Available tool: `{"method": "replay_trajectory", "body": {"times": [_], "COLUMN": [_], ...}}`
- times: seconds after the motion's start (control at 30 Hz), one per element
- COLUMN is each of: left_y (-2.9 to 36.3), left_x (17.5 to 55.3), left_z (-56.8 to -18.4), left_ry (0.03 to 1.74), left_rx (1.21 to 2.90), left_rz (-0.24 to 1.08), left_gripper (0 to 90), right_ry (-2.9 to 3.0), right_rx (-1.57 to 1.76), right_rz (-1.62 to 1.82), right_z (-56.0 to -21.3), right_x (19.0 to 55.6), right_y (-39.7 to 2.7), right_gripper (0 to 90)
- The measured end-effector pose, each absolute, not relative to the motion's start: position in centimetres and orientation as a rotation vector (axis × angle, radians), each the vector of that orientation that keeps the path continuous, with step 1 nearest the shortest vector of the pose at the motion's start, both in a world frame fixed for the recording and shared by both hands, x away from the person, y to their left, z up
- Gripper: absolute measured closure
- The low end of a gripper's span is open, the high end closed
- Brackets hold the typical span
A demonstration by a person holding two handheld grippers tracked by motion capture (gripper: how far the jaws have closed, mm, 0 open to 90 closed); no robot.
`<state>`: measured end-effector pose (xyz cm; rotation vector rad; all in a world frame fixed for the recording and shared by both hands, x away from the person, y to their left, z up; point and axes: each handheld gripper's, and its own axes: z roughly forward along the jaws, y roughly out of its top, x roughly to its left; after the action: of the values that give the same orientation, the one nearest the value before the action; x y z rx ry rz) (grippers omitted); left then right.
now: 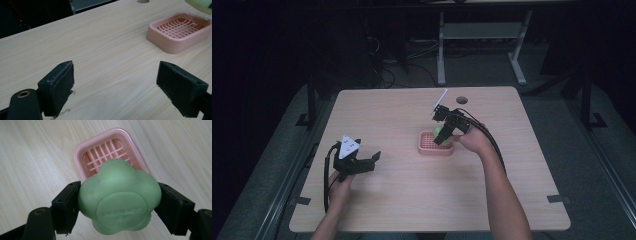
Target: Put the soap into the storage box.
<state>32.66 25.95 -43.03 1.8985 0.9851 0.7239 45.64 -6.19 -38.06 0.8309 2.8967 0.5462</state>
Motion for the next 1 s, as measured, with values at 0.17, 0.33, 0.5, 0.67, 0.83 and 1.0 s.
{"method": "replay_trajectory", "body": {"times": [0.17,0.33,0.5,0.67,0.83,1.0], "left_y": [26.0,26.0,26.0,26.1,26.0,26.0], "left_x": [32.6,32.7,32.7,32.7,32.7,32.7], "left_z": [-43.0,-43.0,-43.0,-43.0,-43.0,-43.0], "left_ry": [0.986,0.985,0.986,0.985,0.986,0.985], "left_rx": [1.897,1.901,1.903,1.901,1.899,1.899], "left_rz": [0.723,0.725,0.724,0.725,0.725,0.724], "left_gripper": [14.3,14.3,14.3,14.3,14.3,14.3], "right_ry": [2.897,2.898,2.903,2.918,2.927,2.943], "right_rx": [0.831,0.841,0.855,0.853,0.876,0.879], "right_rz": [0.543,0.530,0.523,0.502,0.466,0.447], "right_z": [-38.3,-38.8,-39.1,-39.7,-40.3,-40.7], "right_x": [46.0,46.3,46.5,46.7,46.9,47.0], "right_y": [-6.0,-5.6,-5.3,-4.9,-4.6,-4.3], "right_gripper": [24.5,24.4,24.5,24.4,24.4,24.4]}}
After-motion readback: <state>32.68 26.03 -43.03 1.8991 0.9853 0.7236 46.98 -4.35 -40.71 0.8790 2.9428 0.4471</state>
